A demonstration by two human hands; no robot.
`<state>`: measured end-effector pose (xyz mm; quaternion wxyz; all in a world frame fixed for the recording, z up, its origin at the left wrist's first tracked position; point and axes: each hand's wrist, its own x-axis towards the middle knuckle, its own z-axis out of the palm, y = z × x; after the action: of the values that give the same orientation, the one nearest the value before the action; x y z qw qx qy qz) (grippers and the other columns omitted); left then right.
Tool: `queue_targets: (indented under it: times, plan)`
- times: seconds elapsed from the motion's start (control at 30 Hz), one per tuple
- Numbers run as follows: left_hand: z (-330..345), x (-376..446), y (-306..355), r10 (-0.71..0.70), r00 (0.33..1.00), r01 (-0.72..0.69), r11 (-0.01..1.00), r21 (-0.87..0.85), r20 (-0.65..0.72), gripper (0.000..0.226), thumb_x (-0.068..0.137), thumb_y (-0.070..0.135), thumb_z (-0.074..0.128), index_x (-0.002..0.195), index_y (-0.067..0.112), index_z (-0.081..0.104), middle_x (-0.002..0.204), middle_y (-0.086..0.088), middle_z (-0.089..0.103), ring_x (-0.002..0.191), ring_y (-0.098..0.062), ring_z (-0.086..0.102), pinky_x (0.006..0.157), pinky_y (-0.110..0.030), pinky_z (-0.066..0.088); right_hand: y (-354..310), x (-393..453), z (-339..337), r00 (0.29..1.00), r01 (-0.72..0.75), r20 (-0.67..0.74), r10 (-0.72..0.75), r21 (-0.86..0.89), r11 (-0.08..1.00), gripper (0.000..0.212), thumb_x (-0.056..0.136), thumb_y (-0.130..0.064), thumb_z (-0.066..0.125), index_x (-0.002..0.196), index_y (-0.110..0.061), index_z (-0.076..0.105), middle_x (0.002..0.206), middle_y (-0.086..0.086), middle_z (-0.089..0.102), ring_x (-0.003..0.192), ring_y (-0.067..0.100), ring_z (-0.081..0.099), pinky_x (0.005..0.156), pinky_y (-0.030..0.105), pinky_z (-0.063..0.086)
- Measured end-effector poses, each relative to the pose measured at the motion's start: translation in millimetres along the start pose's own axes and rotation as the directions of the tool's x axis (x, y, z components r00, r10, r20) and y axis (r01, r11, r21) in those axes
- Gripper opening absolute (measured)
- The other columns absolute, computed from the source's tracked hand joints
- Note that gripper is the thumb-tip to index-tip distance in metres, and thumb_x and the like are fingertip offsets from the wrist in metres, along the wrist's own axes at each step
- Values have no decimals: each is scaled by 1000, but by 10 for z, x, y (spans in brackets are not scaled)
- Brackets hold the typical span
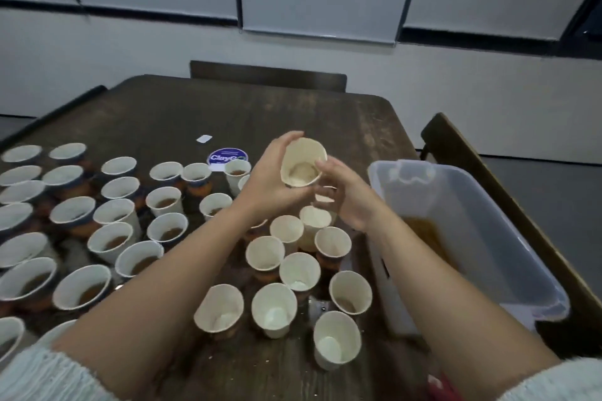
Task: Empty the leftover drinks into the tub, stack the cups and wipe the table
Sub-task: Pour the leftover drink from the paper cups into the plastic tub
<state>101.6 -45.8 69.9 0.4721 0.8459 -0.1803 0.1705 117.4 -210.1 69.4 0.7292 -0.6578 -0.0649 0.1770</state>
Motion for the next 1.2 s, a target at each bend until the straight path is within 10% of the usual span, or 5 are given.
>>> queue_targets:
  times: [0.3, 0.57, 0.97, 1.2]
  plan:
    - [-751, -704, -903, -124, 986, 97, 972, 215, 112, 85, 69, 31, 82, 138, 28, 33, 136, -1, 44, 124, -11, 43, 102, -22, 36, 421, 413, 943, 987, -50, 123, 105, -383, 922, 20, 99, -21, 55, 110, -13, 70, 98, 10, 67, 86, 21, 59, 78, 30, 49]
    - [-770, -799, -1339, -225, 947, 134, 925, 357, 228, 86, 74, 34, 78, 144, 23, 31, 142, 1, 39, 129, -17, 39, 106, -36, 38, 636, 756, 963, 971, -124, -237, -13, -554, 824, 14, 95, -21, 57, 87, -22, 69, 88, -3, 65, 86, 17, 58, 75, 29, 44]
    - [-557, -749, -1652, -325, 892, 4, 700, 714, 314, 86, 79, 66, 59, 147, 21, 29, 144, 0, 38, 133, -22, 32, 108, -36, 23, 999, 1072, 902, 949, -313, -312, 35, -950, 13, 25, 101, -29, 44, 119, -20, 58, 121, 6, 61, 125, 28, 41, 104, 53, 25]
    - [-520, -758, -1717, -320, 884, -23, 698, 716, 340, 82, 80, 66, 58, 145, 21, 32, 148, 2, 36, 138, -20, 28, 115, -40, 13, 1127, 1212, 924, 901, -433, -432, 36, -894, 114, 17, 96, -16, 51, 107, -16, 64, 111, 9, 66, 116, 27, 53, 112, 59, 14]
